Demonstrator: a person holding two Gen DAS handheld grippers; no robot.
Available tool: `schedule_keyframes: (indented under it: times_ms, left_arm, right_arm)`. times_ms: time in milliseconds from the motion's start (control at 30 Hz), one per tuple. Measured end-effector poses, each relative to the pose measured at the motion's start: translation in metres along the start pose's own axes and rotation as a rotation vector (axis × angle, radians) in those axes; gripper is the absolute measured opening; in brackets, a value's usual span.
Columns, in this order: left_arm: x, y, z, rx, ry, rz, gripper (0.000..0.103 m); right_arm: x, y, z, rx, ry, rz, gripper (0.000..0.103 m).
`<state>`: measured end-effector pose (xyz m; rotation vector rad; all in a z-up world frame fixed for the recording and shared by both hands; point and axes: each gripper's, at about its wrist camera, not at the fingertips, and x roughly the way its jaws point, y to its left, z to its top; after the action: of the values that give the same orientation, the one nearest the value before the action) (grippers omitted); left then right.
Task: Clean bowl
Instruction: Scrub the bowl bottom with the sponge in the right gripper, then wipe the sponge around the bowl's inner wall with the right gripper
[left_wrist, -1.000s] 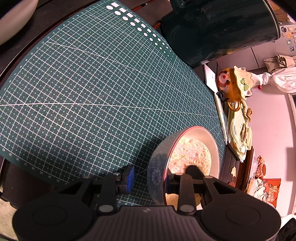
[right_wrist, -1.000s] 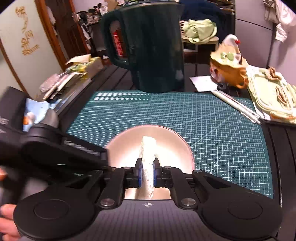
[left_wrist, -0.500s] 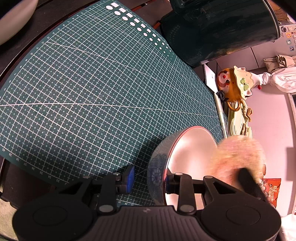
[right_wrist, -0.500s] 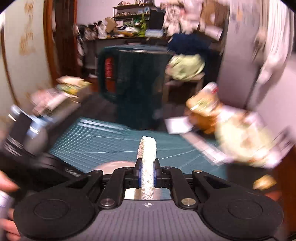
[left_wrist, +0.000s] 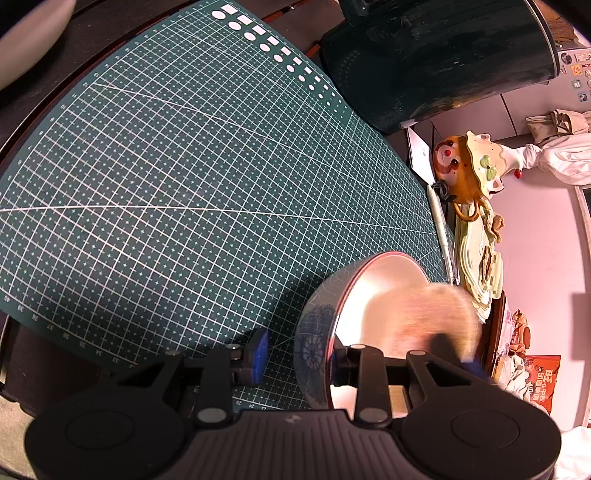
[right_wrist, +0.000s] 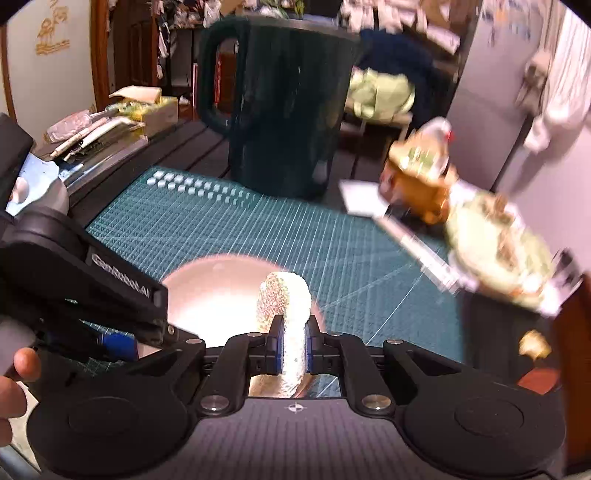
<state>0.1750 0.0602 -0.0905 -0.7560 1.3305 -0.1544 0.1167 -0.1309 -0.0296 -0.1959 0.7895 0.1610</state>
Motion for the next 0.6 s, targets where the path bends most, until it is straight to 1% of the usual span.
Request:
schedule_keyframes:
  times_ms: [67,133,233,300,367,400,600]
  left_arm:
    - [0.0,0.001,0.001,0.001,0.001,-0.001,0.031]
    - [0.0,0.003,-0.001,0.001,0.001,-0.001,0.031]
    - [-0.001,0.0,0.0,0.001,0.001,-0.001,0.031]
    - [0.0,0.0,0.0,0.001,0.002,-0.001,0.031]
    - [0.0,0.0,0.0,0.001,0.002,0.0,0.029]
    - [0.0,0.0,0.0,0.001,0.002,0.0,0.032]
    - [-0.001,-0.006,0.001,0.004,0.002,0.0,0.032]
  right_arm:
    - [-0.014,-0.003,0.005,-0.011,-0.047,-0.027,0.009]
    - [-0.025,-0.014,0.011,0.046,-0.074,0.015,0.01]
    - [-0.02,-0.021,0.012,0.142,-0.048,0.144,0.01]
    - [-0.004,-0.02,0.006,0.2,0.008,0.235,0.01]
    - [-0.003,-0.016,0.005,0.161,0.006,0.2,0.01]
    - [-0.002,-0.014,0.005,0.139,0.004,0.18,0.01]
    - [-0.001,-0.001,0.001,0.013,-0.005,0.063,0.01]
